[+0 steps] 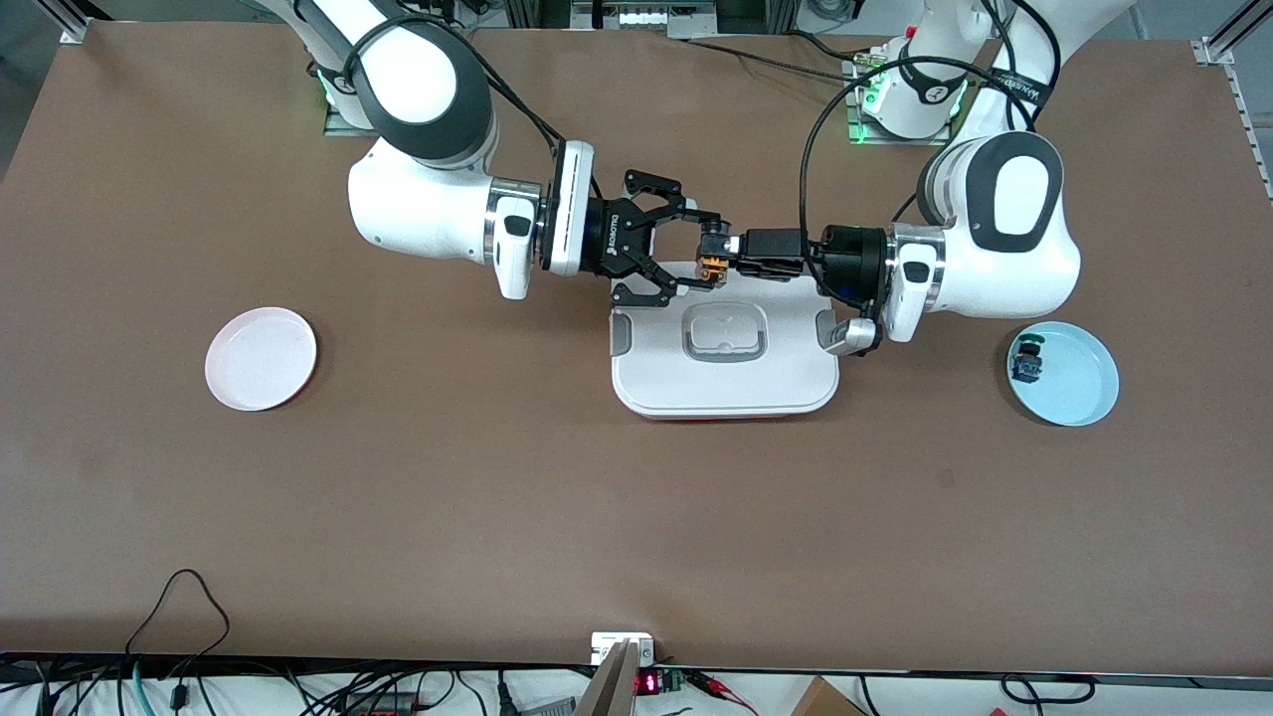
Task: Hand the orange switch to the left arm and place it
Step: 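Carry the switch above the box toward the left gripper and grasp it, then open the right gripper and pull it back while the left gripper holds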
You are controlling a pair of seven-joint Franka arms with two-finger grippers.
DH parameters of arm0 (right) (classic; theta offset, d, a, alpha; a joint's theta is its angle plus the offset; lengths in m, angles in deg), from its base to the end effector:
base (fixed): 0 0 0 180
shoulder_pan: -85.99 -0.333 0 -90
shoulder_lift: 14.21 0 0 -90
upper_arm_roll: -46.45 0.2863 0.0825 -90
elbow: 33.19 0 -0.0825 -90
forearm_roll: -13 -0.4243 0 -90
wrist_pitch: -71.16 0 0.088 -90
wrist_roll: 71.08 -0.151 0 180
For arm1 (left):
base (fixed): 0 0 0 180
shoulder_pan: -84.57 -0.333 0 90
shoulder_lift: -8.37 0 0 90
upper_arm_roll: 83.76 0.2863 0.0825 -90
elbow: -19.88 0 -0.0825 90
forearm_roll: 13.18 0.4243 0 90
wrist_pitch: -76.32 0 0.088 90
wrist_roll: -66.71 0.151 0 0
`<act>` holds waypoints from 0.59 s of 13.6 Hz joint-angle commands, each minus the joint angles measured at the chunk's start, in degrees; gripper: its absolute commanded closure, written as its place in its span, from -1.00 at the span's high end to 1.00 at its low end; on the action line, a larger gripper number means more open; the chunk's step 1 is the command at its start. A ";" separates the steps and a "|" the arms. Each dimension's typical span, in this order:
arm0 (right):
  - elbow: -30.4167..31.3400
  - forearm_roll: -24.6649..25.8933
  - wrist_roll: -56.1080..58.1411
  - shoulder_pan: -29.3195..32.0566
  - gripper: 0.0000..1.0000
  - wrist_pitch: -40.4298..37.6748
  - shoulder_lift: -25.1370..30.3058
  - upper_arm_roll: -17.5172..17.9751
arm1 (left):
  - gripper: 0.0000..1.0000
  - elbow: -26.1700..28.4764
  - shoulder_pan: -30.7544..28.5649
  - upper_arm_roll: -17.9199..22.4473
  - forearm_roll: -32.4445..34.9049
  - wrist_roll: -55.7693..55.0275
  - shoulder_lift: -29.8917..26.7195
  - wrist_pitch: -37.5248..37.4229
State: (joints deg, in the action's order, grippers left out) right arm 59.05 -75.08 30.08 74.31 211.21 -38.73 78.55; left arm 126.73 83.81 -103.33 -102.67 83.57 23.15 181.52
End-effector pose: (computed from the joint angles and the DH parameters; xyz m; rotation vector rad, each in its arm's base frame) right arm 0.5622 0.5117 0.4132 -1.4872 -1.1214 -1.0150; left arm 0.5921 -0.3192 0.3901 1.6312 0.1230 -0.2610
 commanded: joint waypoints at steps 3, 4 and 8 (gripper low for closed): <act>-1.45 -1.30 1.58 -0.72 -0.80 0.93 -1.06 0.06 | -0.48 -0.06 -0.04 -0.29 -1.74 0.71 -0.28 0.10; -1.45 -1.30 1.41 -0.63 -0.52 0.93 -1.06 0.06 | -0.48 -0.06 -0.04 -0.29 -1.74 0.71 -0.28 0.10; -1.54 -1.39 0.09 -0.28 1.00 2.42 -1.06 0.06 | -0.48 -0.06 -0.12 -0.29 -1.74 0.71 -0.37 0.01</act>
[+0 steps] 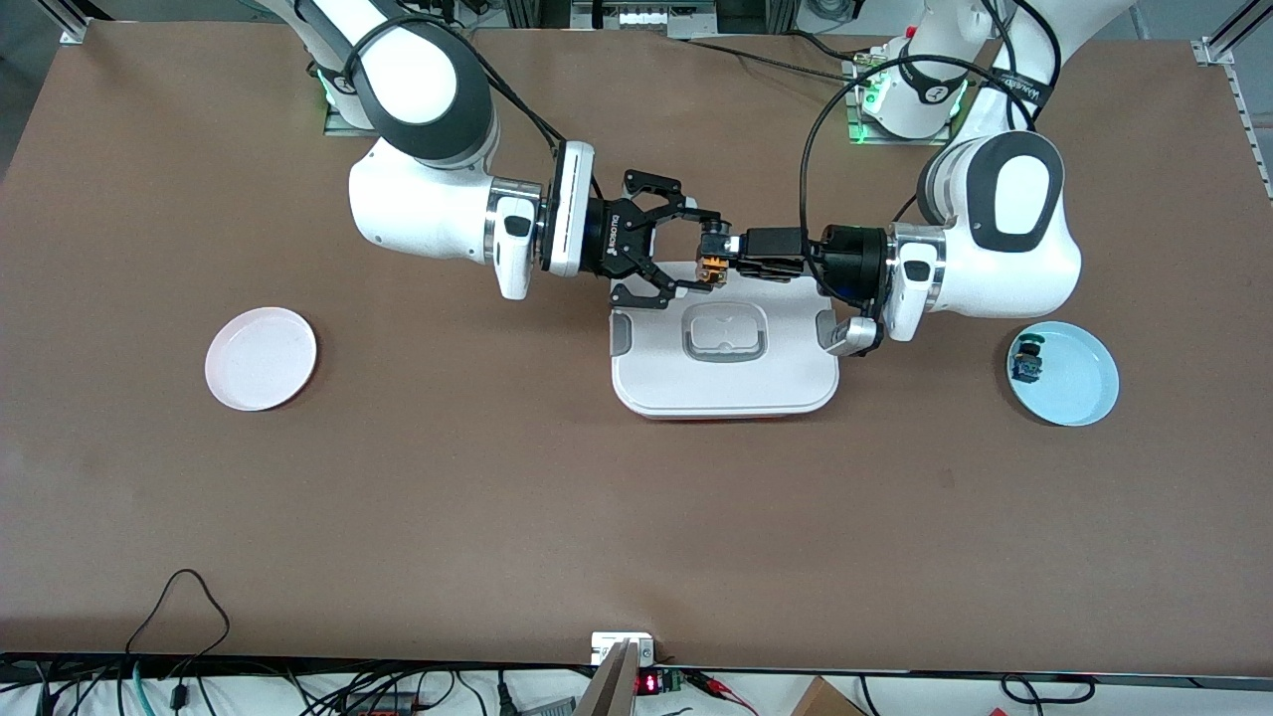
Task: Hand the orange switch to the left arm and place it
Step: 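Open the right gripper and pull it back while the left gripper holds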
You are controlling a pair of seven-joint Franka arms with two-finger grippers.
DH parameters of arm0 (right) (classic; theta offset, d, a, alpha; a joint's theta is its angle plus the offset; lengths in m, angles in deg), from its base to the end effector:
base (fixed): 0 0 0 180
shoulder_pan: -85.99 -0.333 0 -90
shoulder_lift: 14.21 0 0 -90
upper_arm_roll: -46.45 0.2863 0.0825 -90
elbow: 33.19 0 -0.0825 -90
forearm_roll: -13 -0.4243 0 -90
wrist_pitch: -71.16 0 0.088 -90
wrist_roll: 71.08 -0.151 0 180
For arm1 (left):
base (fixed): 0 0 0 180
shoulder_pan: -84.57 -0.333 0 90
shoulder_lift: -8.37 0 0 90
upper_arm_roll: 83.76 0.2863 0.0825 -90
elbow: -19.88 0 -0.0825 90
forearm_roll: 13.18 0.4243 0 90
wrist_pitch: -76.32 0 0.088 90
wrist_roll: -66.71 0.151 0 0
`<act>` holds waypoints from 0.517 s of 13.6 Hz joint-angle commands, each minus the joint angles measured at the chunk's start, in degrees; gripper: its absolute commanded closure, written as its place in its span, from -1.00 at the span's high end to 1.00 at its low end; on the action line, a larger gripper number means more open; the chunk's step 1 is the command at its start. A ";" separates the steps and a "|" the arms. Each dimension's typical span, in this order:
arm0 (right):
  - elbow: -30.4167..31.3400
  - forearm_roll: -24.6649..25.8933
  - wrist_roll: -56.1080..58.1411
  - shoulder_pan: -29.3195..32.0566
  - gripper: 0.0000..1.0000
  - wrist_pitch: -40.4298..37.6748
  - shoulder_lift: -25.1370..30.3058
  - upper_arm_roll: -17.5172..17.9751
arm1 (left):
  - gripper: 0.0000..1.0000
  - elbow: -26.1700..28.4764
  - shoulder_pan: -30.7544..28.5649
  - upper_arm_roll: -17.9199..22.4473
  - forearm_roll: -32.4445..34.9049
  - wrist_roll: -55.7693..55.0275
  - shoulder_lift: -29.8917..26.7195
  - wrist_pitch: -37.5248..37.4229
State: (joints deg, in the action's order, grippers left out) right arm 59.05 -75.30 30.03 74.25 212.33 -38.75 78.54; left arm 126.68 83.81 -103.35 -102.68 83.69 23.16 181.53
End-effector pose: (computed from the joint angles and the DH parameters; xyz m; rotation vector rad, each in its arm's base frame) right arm 0.5644 0.5101 0.4122 -1.5049 -1.1125 -1.0242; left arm 0.5922 -0.3194 0.3904 1.6309 0.1207 -0.2590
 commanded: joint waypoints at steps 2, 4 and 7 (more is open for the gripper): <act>-1.54 -1.17 -0.04 0.23 1.00 0.77 -0.95 -0.01 | -0.48 -0.10 -0.21 -0.19 -1.64 0.59 -0.28 -0.09; -1.45 -1.08 -1.09 1.63 1.00 0.60 -0.25 -0.01 | -0.48 -0.36 -0.39 0.16 -0.69 0.16 -0.37 -0.09; -1.45 -0.90 -1.62 6.97 1.00 -7.89 0.71 -0.01 | -0.47 -0.62 -2.32 0.34 5.10 -0.02 -0.19 -0.09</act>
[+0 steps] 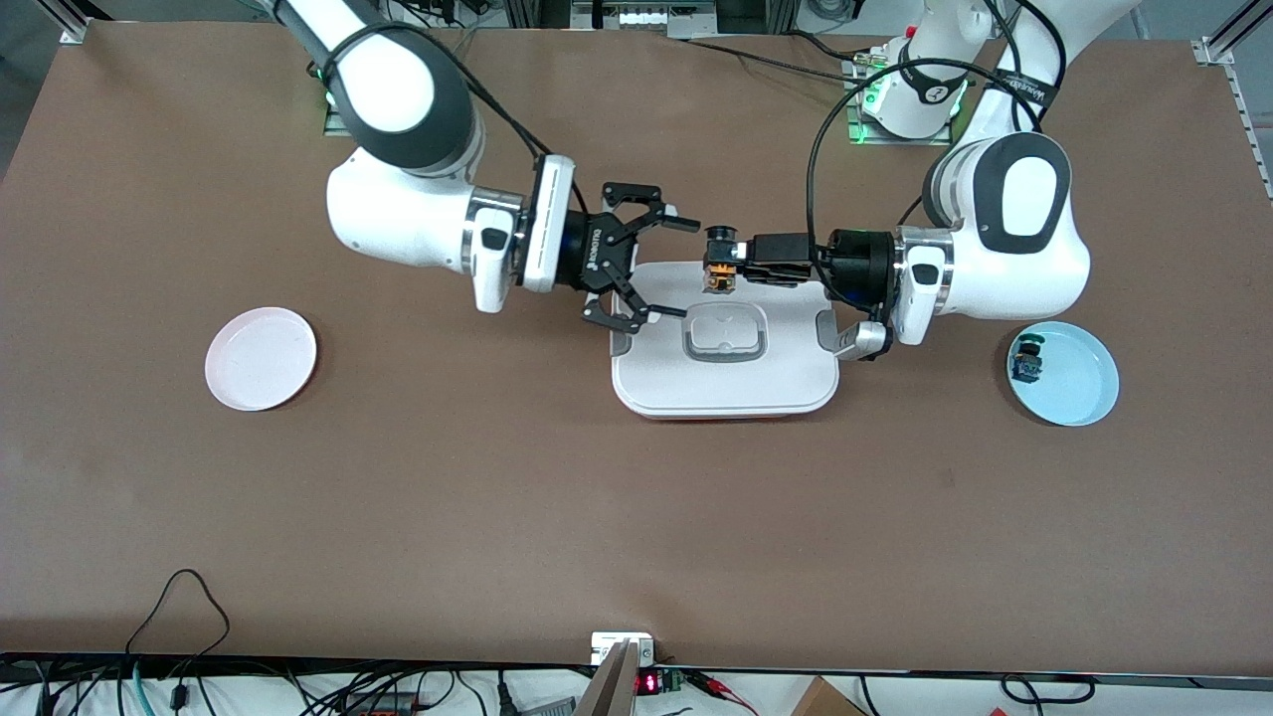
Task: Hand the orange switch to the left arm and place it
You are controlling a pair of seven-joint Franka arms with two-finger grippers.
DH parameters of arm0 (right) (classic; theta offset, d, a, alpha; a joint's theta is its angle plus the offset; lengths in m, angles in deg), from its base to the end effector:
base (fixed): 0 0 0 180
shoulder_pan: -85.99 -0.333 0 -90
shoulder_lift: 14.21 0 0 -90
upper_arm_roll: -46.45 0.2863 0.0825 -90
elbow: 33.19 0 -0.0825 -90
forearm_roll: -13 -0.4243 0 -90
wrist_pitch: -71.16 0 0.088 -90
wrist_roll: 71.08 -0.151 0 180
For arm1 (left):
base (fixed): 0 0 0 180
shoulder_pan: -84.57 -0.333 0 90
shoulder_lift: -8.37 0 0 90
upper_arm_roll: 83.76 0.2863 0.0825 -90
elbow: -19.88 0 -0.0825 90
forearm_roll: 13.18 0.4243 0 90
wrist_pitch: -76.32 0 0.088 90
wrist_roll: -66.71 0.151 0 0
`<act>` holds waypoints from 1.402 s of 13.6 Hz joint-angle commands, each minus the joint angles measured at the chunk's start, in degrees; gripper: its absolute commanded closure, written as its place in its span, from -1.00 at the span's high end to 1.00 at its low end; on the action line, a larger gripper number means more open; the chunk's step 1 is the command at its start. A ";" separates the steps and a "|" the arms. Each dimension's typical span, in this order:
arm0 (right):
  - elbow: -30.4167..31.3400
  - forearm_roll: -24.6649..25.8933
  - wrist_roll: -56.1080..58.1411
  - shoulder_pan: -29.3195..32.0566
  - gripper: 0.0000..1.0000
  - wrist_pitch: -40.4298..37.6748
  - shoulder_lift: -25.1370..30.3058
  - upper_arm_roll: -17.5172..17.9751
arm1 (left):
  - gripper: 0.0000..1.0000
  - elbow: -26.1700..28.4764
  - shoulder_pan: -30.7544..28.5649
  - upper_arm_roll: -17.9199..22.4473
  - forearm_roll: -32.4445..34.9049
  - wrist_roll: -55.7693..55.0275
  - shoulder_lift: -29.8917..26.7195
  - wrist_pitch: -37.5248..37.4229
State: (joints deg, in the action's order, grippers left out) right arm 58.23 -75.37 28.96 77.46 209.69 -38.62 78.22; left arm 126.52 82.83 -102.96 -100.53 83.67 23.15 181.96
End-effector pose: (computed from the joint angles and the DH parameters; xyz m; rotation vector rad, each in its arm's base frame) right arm 0.5914 0.4800 0.4230 -1.5043 -1.0688 -1.0443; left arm 0.5989 -0.3043 0.3869 1.6661 0.1240 -0.2375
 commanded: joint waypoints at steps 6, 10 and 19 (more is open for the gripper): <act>-0.54 6.36 -0.81 17.73 1.00 -28.80 1.82 -0.05 | -0.47 -1.60 -6.52 0.04 24.46 -0.53 -0.19 -0.70; -0.80 14.44 -1.08 26.35 1.00 -40.85 2.08 -0.05 | -0.47 -3.28 -8.72 0.04 45.81 -0.53 0.25 -0.70; -8.19 31.85 -29.18 16.07 1.00 -52.30 14.80 -22.29 | -0.45 -6.00 -10.74 0.04 86.88 0.26 2.44 -6.23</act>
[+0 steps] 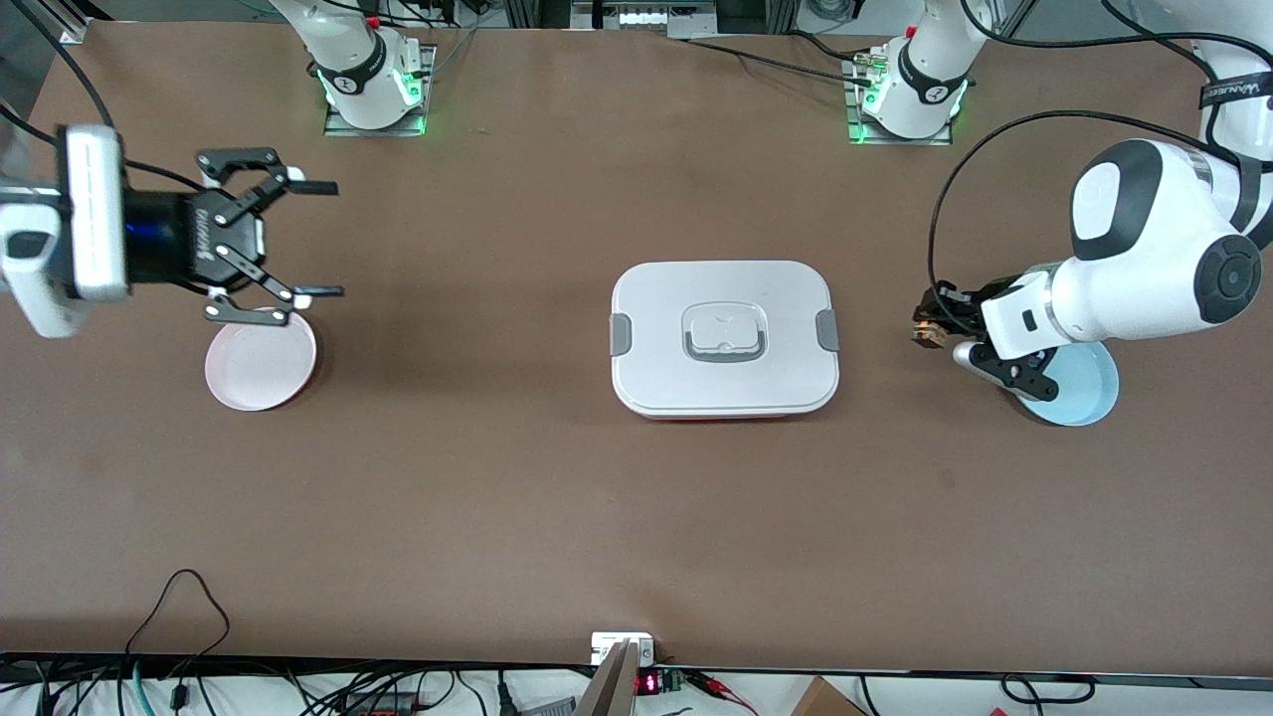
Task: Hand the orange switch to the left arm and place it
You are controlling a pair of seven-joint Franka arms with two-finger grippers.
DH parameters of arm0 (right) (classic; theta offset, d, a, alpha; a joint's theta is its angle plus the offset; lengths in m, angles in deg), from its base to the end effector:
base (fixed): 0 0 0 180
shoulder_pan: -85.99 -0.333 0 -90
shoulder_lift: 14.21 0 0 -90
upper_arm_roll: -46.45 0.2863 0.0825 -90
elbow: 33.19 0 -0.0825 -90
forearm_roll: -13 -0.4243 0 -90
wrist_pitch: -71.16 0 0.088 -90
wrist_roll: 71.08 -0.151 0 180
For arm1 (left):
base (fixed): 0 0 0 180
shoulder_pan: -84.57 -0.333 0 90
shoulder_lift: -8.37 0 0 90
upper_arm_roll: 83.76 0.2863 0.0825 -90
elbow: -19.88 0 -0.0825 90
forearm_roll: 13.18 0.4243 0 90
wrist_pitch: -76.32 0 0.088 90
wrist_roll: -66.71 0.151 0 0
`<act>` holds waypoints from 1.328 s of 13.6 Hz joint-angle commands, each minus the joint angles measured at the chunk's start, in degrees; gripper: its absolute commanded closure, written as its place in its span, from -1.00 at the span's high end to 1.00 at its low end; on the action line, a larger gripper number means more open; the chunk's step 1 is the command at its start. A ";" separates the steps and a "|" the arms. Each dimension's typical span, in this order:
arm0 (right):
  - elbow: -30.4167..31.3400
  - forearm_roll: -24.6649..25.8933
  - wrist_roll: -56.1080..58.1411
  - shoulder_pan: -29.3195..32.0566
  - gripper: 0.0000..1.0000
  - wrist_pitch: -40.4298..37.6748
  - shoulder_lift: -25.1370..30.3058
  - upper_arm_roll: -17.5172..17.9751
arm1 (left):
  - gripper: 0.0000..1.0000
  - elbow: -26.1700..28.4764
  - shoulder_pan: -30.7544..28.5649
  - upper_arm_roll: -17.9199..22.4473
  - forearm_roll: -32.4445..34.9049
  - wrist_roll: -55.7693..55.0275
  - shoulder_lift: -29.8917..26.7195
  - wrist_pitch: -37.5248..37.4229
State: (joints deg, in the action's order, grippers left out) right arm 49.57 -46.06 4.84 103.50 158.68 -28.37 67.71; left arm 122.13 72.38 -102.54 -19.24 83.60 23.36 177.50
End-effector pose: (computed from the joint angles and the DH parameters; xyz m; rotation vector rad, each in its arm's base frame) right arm 0.6418 0.1491 0.5539 -1.6190 -1.2976 -0.6446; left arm 0.6073 -0.0798 0.3080 2.8599 -0.5442 -0.3665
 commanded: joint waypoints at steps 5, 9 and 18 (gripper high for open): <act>1.26 29.89 -29.80 -29.11 1.00 -2.70 12.12 -30.41 | -0.42 -1.52 -4.24 -0.47 24.59 12.86 7.33 -0.90; 5.47 49.70 -46.54 -31.40 1.00 -2.53 14.51 -30.06 | -0.40 -1.08 -12.58 -0.47 26.71 35.85 11.20 5.33; 16.46 64.52 -51.07 -25.35 1.00 14.94 14.42 -28.03 | -0.42 -0.90 -23.40 -0.47 31.38 72.92 19.81 22.91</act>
State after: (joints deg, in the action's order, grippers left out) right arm 62.86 19.26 -48.05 75.06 168.81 -15.28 39.07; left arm 122.11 51.15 -101.99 10.60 151.95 40.69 198.21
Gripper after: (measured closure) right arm 0.000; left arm 0.564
